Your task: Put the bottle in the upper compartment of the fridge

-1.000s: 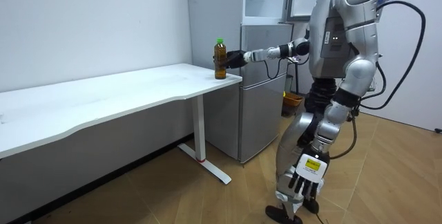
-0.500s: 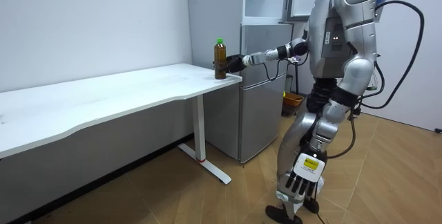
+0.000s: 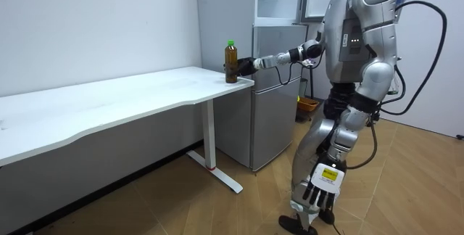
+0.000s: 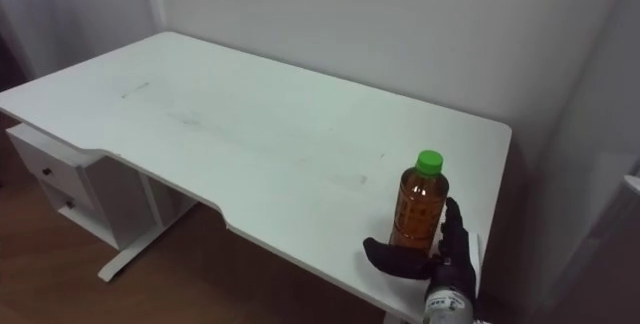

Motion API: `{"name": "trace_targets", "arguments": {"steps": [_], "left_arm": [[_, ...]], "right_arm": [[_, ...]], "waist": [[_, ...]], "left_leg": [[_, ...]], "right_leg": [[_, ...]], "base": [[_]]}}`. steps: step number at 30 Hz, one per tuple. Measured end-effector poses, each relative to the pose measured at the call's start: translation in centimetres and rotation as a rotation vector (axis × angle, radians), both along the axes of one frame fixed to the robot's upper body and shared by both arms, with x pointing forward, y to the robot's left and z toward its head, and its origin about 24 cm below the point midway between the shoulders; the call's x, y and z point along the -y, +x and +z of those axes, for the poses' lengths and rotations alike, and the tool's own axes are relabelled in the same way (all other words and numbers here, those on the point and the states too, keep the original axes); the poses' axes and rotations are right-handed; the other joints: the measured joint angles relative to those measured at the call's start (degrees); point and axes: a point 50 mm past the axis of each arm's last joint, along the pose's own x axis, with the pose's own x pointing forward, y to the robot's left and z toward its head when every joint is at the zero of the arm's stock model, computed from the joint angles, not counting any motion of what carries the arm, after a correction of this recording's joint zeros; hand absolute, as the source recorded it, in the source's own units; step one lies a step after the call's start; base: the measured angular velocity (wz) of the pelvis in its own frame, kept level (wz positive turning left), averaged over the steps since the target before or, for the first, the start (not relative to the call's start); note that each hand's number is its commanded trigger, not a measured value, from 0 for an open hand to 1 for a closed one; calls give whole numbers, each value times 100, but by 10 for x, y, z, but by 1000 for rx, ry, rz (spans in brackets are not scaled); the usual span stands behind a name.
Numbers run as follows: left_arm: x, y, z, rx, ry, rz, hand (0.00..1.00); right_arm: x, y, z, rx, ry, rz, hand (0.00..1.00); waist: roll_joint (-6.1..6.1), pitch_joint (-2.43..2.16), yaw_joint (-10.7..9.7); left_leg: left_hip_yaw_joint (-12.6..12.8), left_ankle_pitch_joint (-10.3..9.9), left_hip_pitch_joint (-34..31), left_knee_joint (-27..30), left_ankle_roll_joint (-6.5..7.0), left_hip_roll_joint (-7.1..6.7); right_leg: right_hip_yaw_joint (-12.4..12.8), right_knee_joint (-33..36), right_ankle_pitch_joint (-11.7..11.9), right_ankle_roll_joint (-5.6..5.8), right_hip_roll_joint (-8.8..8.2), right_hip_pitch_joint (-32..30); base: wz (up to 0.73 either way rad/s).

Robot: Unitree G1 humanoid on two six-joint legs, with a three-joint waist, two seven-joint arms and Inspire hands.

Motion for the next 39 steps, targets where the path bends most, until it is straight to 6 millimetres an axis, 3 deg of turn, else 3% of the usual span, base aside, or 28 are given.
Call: {"name": "trace_targets", "arguments": {"steps": [12,23,39], "left_arm": [[2,-1,0,1,-11,12,0],[7,0,-1,1,-8,-37,0],[8,-1,-1,3,-5,-33,0]], "right_arm": [[3,3,10,32,-93,-106,0],[3,8,21,68,-104,-154,0],[2,13,29,93,-105,-168,0]], "waist": [[0,0,42],[-5,0,124],[-99,60,156]], "left_leg": [[-17,67,-133,-7,58,-61],[-59,111,-180,-69,33,-67],[-165,130,-175,-108,31,-74]], "right_leg": [[24,191,-4,2,-104,-245],[7,206,-4,2,-96,-318],[16,258,-4,1,-82,-327]], "base": [[0],[0],[2]]}}
